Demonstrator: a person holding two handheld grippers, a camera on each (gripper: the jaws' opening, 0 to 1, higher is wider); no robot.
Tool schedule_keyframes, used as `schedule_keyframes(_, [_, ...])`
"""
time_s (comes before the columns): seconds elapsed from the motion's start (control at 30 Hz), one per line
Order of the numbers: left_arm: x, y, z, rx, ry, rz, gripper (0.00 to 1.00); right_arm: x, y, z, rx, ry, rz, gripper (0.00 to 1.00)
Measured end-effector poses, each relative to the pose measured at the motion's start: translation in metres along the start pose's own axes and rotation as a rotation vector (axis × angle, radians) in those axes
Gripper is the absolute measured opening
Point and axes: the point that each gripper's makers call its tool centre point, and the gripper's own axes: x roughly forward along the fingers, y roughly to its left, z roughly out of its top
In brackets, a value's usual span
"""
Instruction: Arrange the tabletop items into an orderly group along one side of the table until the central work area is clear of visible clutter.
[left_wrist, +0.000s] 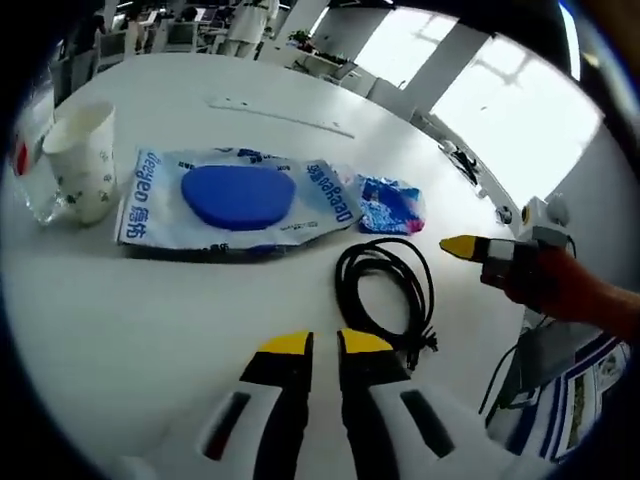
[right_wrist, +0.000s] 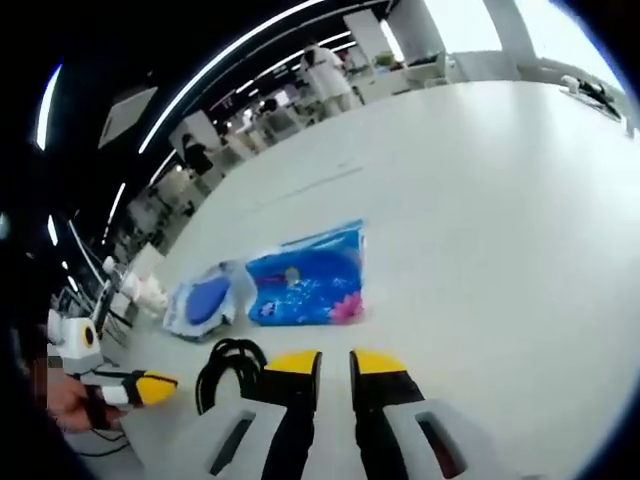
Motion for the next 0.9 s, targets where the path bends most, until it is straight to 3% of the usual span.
schedule_keyframes(0.3, [-0.035, 0.018, -0.011, 0.044, -0.017, 0.040, 0.08, 0.013, -0.005, 0.022, -0.009, -0.008, -0.037, 0.10])
schedule_keyframes(0.5, [-0.063, 0.031, -0.013, 0.053, -0.046, 0.078, 0.09, 0.023, -0.001, 0.025, -0.012, 0.017, -0.033, 0.10])
schedule_keyframes(0.73, [-0.098, 0.056, -0.020, 0.013, -0.078, 0.142, 0.09, 0.032, -0.003, 0.026, -0.022, 0.033, -0.033, 0.08])
schedule_keyframes(0.9, [-0.122, 0.071, -0.027, -0.033, -0.110, 0.190, 0.09, 0.032, -0.002, 0.023, -0.042, 0.040, -0.027, 0.00])
